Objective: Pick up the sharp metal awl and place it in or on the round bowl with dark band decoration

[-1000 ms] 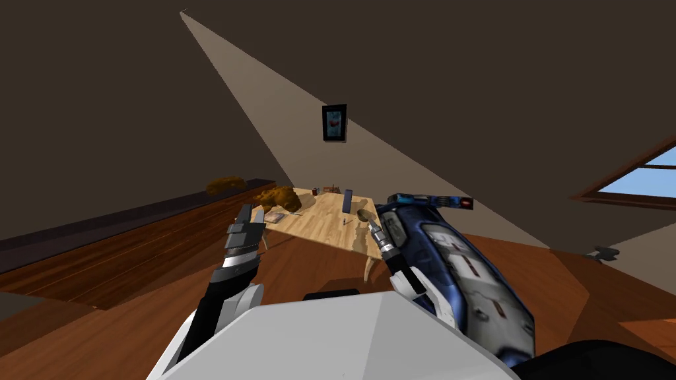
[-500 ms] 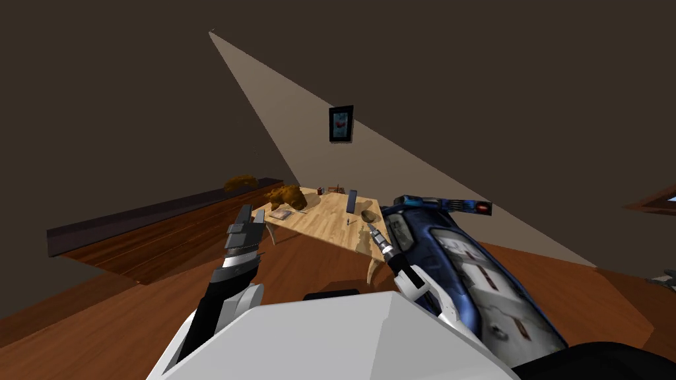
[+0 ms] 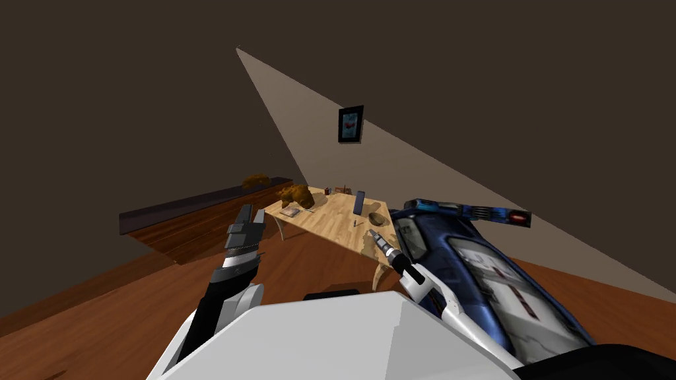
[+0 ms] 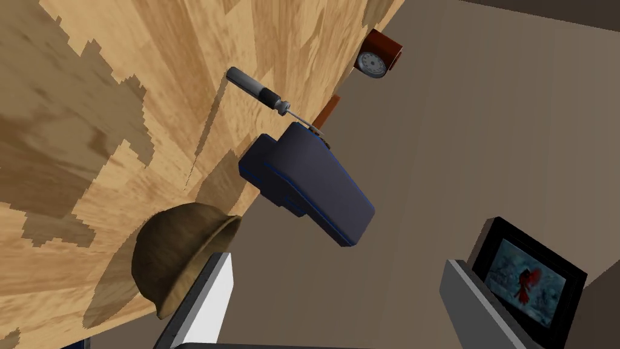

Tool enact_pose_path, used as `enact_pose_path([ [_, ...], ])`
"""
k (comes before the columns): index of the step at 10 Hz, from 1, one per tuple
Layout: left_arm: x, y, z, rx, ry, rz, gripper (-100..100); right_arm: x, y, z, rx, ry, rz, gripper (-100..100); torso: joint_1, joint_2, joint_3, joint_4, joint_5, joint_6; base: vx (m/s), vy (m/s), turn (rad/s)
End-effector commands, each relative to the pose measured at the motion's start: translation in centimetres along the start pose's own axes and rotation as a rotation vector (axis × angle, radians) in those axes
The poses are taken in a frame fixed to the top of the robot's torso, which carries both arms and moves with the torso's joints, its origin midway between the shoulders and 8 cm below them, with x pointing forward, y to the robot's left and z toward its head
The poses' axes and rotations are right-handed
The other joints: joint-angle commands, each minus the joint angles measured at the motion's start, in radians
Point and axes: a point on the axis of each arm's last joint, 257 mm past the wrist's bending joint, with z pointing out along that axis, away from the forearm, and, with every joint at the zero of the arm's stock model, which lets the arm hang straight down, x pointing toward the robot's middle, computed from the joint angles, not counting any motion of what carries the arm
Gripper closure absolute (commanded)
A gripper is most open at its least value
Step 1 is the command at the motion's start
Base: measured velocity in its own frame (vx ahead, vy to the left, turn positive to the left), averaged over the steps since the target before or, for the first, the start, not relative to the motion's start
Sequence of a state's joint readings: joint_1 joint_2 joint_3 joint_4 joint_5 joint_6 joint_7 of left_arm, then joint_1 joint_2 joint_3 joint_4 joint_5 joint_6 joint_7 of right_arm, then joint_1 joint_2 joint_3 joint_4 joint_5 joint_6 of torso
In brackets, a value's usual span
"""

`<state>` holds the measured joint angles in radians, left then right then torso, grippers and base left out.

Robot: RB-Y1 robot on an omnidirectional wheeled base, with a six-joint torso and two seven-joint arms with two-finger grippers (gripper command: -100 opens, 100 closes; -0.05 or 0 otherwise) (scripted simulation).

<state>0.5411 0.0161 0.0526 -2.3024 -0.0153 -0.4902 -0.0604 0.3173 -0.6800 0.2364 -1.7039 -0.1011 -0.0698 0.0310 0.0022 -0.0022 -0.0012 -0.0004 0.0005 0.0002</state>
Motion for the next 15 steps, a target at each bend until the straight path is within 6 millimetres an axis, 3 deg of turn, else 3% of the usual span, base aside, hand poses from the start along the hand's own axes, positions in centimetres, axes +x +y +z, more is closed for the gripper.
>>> enact_pose_path([
  [1, 0.0, 0.0, 0.0, 0.000, 0.000, 0.000, 0, 0.0, -1.7, 0.0, 0.034, 0.010, -0.015, -100, 0.000, 0.000, 0.000, 0.000, 0.000, 0.000, 0.027, 0.039, 0.091],
  [3, 0.0, 0.0, 0.0, 0.000, 0.000, 0.000, 0, -0.6, -5.8, -0.5, 0.147, 0.043, -0.074, -100, 0.001, -0.001, 0.000, 0.000, 0.000, 0.000, 0.045, 0.067, 0.240],
  [6, 0.0, 0.0, 0.0, 0.000, 0.000, 0.000, 0, -1.1, -8.5, -1.1, 0.217, 0.056, -0.106, -100, 0.001, -0.002, -0.001, 0.000, 0.000, 0.000, 0.051, 0.050, 0.120],
  [9, 0.0, 0.0, 0.0, 0.000, 0.000, 0.000, 0, -3.2, -14.7, -3.3, 0.395, 0.088, -0.203, -100, 0.003, -0.003, -0.002, -0.001, 0.001, 0.000, 0.075, 0.088, 0.262],
  [10, 0.0, 0.0, 0.0, 0.000, 0.000, 0.000, 0, -3.3, -15.0, -3.4, 0.402, 0.087, -0.204, -100, 0.005, -0.005, -0.003, -0.001, 0.001, 0.000, 0.087, 0.070, 0.062],
  [11, 0.0, 0.0, 0.0, 0.000, 0.000, 0.000, 0, -4.3, -17.0, -4.4, 0.461, 0.094, -0.237, -100, 0.003, -0.004, -0.002, -0.001, 0.001, 0.001, 0.077, 0.074, 0.169],
  [12, 0.0, 0.0, 0.0, 0.000, 0.000, 0.000, 0, -4.3, -17.0, -4.4, 0.461, 0.094, -0.237, -100, 0.003, -0.003, -0.002, -0.001, 0.001, 0.000, 0.061, 0.052, 0.095],
  [15, 0.0, 0.0, 0.0, 0.000, 0.000, 0.000, 0, -7.6, -22.0, -7.7, 0.625, 0.106, -0.333, -100, 0.003, -0.004, -0.002, -0.001, 0.001, 0.000, 0.101, 0.073, 0.234],
])
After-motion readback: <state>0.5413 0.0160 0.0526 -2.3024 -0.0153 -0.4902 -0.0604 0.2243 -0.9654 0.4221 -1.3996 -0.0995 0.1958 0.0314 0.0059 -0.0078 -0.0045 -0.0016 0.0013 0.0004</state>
